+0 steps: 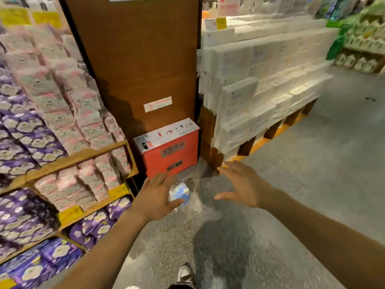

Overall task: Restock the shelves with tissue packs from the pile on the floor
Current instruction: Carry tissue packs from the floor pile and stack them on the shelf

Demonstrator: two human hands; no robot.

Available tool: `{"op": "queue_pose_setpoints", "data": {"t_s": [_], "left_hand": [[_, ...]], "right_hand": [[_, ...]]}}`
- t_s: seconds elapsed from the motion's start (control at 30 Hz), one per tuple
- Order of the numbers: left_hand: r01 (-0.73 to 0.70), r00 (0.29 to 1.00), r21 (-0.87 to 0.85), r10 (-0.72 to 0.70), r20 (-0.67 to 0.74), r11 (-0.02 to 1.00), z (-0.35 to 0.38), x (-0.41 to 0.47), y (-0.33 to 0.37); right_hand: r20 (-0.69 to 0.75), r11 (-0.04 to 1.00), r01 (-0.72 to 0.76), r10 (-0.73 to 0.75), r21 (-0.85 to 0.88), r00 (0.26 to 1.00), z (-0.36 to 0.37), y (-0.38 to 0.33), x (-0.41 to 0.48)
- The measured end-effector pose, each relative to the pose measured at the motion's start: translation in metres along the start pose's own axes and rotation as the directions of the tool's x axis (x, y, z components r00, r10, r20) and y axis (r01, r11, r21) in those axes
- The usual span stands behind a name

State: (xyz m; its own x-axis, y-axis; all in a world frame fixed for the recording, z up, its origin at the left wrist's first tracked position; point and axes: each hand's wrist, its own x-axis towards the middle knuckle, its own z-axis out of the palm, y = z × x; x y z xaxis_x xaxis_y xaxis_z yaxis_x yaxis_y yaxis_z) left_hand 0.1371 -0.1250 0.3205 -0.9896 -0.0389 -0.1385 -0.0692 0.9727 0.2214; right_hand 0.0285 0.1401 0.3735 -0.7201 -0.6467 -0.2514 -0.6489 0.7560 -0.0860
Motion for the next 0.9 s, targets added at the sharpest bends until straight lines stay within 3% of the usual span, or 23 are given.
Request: {"op": "queue_pose_setpoints", "data": {"t_s": [0.17, 0.4, 0.63, 0.9], "left_hand": [[0.042, 0.997, 0.020, -0.043, 0.065, 0.999, -0.010, 0.113, -0.041], [0.181, 0.982, 0.009, -0.181, 0.060, 0.983, 0.034, 0.255, -0.099], [0.343, 0.938, -0.059, -0.338, 0.071, 0.938, 0.230, 0.371, -0.169], [0.448, 0.893, -0.132, -0.434, 0.121, 0.884, 0.497, 0.469, -0.251]], "right_hand": [[0.090, 0.999, 0.033, -0.035, 0.023, 0.995, -0.012, 0.032, 0.138], [0.147, 0.974, 0.224, -0.220, -0.012, 0.964, 0.035, 0.077, 0.345], [0.185, 0.912, 0.410, -0.399, -0.026, 0.898, 0.223, 0.105, 0.519], [0.210, 0.881, 0.471, -0.467, 0.030, 0.859, 0.483, 0.133, 0.657]]}}
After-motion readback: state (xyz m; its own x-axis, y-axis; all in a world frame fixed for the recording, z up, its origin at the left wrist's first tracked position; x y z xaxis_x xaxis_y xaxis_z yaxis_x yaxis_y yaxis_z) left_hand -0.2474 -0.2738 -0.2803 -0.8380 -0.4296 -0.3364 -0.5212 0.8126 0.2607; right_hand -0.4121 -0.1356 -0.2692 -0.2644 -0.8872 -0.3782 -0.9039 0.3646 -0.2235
